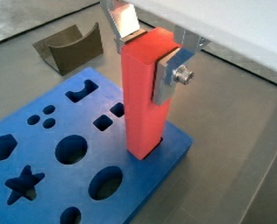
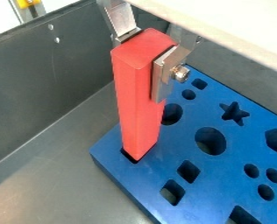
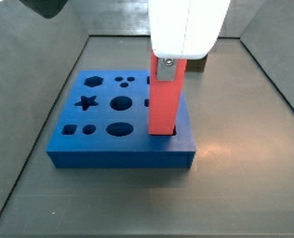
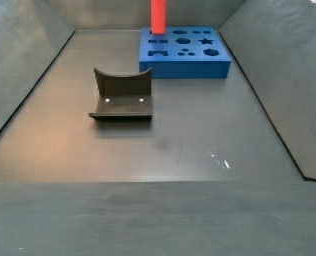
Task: Insert the rectangle object.
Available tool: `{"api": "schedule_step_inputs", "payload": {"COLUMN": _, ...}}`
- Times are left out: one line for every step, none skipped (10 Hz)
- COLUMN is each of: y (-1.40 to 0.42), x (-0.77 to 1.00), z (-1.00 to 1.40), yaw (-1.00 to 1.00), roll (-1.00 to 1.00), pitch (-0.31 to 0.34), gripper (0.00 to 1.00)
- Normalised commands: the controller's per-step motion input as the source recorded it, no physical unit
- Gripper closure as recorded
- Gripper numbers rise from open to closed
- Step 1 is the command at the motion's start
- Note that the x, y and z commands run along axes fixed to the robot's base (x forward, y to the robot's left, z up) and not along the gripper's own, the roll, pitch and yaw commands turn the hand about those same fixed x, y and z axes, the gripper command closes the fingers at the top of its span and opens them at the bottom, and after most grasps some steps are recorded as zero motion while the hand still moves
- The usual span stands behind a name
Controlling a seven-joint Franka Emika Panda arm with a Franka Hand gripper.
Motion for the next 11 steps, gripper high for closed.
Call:
{"api": "schedule_step_inputs", "payload": {"y": 0.00, "x": 0.14, "z": -0.37, "yaw": -0.02, "roll": -0.09, "pitch": 0.000, "gripper": 1.00}}
{"api": "schedule_step_inputs", "payload": {"y": 0.00, "x": 0.18, "z": -0.27, "yaw": -0.05, "roll": -0.06, "pitch": 0.013, "gripper": 1.00}}
{"api": "schedule_step_inputs", "payload": {"y": 0.01, "x": 0.18, "z": -0.19, "yaw": -0.05, "roll": -0.04, "pitch": 0.040, "gripper": 1.00}}
{"api": "schedule_step_inputs", "payload": {"y": 0.01, "x": 0.12, "z": -0.16, "yaw": -0.06, "roll": -0.03, "pitch": 0.027, "gripper": 1.00}}
{"api": "schedule_step_inputs", "payload": {"y": 0.00, "x": 0.06, "z": -0.20, "yaw": -0.07, "roll": -0.03, "pitch": 0.000, "gripper": 1.00}}
{"api": "schedule_step_inputs", "payload": {"y": 0.00, "x": 0.00, "z": -0.23, "yaw": -0.06, "roll": -0.02, "pitch": 0.000, "gripper": 1.00}}
{"api": "schedule_step_inputs", "payload": {"y": 0.00, "x": 0.00, "z": -0.26, "yaw": -0.05, "roll": -0.01, "pitch": 0.000, "gripper": 1.00}}
{"api": "schedule_step_inputs", "payload": {"y": 0.00, "x": 0.00, "z": -0.27, "yaw": -0.05, "roll": 0.00, "pitch": 0.000, "gripper": 1.00}}
{"api": "schedule_step_inputs", "payload": {"y": 0.00, "x": 0.00, "z": -0.29, "yaw": -0.05, "roll": 0.00, "pitch": 0.000, "gripper": 1.00}}
{"api": "schedule_step_inputs", "payload": {"y": 0.00, "x": 0.00, "z": -0.31, "yaw": -0.06, "roll": 0.00, "pitch": 0.000, "gripper": 1.00}}
{"api": "schedule_step_inputs", "payload": {"y": 0.00, "x": 0.00, "z": -0.31, "yaw": -0.06, "roll": 0.00, "pitch": 0.000, "gripper": 1.00}}
